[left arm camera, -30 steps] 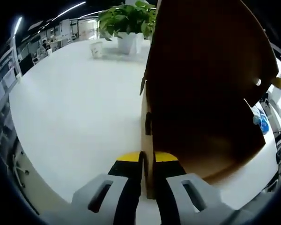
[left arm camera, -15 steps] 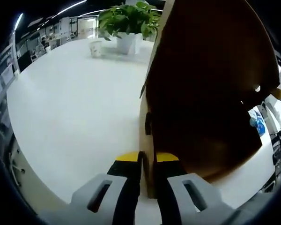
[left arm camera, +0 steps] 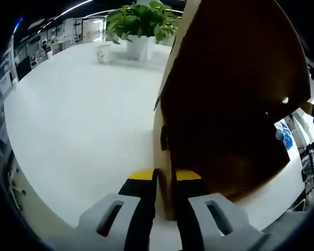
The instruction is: Operate the shoe box by opening the lid, removing the specified soft item, and placing it in the target area until the item is outside and the box remains undamaged.
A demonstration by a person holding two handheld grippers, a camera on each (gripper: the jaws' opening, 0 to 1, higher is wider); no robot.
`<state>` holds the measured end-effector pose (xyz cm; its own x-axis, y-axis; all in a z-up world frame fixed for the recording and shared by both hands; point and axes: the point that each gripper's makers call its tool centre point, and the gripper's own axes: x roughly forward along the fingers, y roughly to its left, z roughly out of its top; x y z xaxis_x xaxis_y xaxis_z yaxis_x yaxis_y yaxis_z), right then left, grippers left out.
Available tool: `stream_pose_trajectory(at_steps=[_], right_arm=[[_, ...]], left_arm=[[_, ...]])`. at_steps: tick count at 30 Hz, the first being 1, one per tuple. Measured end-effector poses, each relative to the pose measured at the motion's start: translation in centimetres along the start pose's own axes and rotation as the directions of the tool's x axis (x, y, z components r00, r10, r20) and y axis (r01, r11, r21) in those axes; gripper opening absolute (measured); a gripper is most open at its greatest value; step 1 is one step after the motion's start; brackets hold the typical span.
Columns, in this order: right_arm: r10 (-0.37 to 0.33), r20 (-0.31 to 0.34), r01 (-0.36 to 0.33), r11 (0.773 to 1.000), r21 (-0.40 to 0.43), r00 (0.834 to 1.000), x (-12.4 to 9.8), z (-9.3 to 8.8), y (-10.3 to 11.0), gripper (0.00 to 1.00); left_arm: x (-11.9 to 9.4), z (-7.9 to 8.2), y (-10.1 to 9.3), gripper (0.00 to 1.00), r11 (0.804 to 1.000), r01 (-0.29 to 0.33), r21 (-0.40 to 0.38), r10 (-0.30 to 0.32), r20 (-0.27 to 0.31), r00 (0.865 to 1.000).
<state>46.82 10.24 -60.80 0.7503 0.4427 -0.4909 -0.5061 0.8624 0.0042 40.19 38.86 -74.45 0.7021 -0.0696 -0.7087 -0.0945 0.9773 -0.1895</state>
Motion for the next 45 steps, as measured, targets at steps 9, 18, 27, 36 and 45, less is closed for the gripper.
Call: stream_pose_trajectory(at_steps=[9, 18, 27, 36, 45], right_arm=[[0.007, -0.004, -0.007, 1.0, 0.027, 1.0, -0.3, -0.9, 0.2, 0.0], [0.0, -0.016, 0.001, 0.999, 0.039, 1.0, -0.5, -1.6, 0.4, 0.0], [-0.004, -0.025, 0.006, 0.998, 0.06, 1.0, -0.6, -2.3, 0.6, 0.0], [-0.006, -0.036, 0.008, 0.997, 0.076, 0.999, -0.7, -3.1, 0.7, 0.01], [0.0, -0.052, 0.005, 0.995, 0.097, 0.999, -0.7, -4.2, 0.9, 0.02]], left_arm=[[-0.1, -0.2, -0.2, 0.12, 1.0, 0.024, 0.001, -0.024, -0.007, 1.0], [-0.4, -0.2, -0.4, 0.14, 0.998, 0.056, 0.01, -0.056, -0.01, 0.998], [-1.1, 0.4, -0.4, 0.12, 0.996, 0.085, 0.038, -0.085, 0.006, 0.996], [-1.4, 0.4, -0.6, 0.12, 0.994, 0.095, 0.052, -0.095, 0.007, 0.995], [-2.3, 0.7, -0.5, 0.12, 0.992, 0.098, 0.079, -0.1, 0.018, 0.995]])
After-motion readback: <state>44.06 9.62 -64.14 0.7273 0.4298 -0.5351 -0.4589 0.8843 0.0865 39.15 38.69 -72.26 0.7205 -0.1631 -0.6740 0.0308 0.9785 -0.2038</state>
